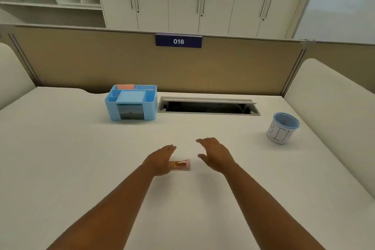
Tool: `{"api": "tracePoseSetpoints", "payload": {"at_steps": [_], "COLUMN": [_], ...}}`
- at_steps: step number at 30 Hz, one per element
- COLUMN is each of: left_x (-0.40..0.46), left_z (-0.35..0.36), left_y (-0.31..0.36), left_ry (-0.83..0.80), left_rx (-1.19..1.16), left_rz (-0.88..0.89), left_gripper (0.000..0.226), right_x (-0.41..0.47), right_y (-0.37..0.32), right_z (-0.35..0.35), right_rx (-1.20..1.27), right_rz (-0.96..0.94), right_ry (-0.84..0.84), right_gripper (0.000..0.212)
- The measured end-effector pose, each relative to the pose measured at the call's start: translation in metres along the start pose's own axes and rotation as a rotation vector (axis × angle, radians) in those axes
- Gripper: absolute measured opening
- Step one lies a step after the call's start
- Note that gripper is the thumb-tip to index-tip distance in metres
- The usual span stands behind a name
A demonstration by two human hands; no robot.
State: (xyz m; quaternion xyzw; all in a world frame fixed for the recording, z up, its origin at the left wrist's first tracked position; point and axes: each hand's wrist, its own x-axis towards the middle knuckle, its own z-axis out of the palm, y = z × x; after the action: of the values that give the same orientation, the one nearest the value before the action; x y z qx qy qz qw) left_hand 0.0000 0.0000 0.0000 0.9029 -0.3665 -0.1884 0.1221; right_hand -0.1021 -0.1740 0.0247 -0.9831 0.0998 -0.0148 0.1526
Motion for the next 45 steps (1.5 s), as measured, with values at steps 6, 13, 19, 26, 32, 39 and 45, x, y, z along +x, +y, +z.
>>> {"api": "tracePoseSetpoints", "payload": {"at_steps": [6, 13, 19, 26, 32, 39, 45], "left_x": [0.003, 0.005, 0.008, 0.004, -0.001, 0.001, 0.005], "left_z": [0.021, 0.036, 0.030, 0.031, 0.036, 0.032, 0.027], "left_y": [0.003, 0.003, 0.006, 0.013, 0.023, 0.020, 0.013], "left_ry": [0.059, 0.237, 0.298, 0.332, 0.334, 0.337, 0.251], "left_rx": [-0.007, -0.061, -0.228, -0.370, -0.442, -0.380, -0.441], "left_rz": [0.008, 0.020, 0.095, 0.146, 0.133, 0.205, 0.240], "left_gripper": [0.044, 0.022, 0.018, 0.012, 0.016, 0.021, 0.020], "right_x": [-0.004, 0.001, 0.009, 0.016, 0.015, 0.009, 0.010], "right_y": [-0.003, -0.009, -0.014, -0.027, -0.032, -0.028, -0.029], "right_z": [0.035, 0.056, 0.051, 0.034, 0.026, 0.022, 0.020], "right_rx": [0.073, 0.183, 0.568, 0.853, 0.838, 0.821, 0.703], "right_rz": [0.064, 0.113, 0.247, 0.314, 0.258, 0.190, 0.128], "right_ry": [-0.121, -0.096, 0.041, 0.163, 0.143, 0.103, 0.121], "right_gripper": [0.048, 0.045, 0.036, 0.024, 0.014, 0.016, 0.018]}}
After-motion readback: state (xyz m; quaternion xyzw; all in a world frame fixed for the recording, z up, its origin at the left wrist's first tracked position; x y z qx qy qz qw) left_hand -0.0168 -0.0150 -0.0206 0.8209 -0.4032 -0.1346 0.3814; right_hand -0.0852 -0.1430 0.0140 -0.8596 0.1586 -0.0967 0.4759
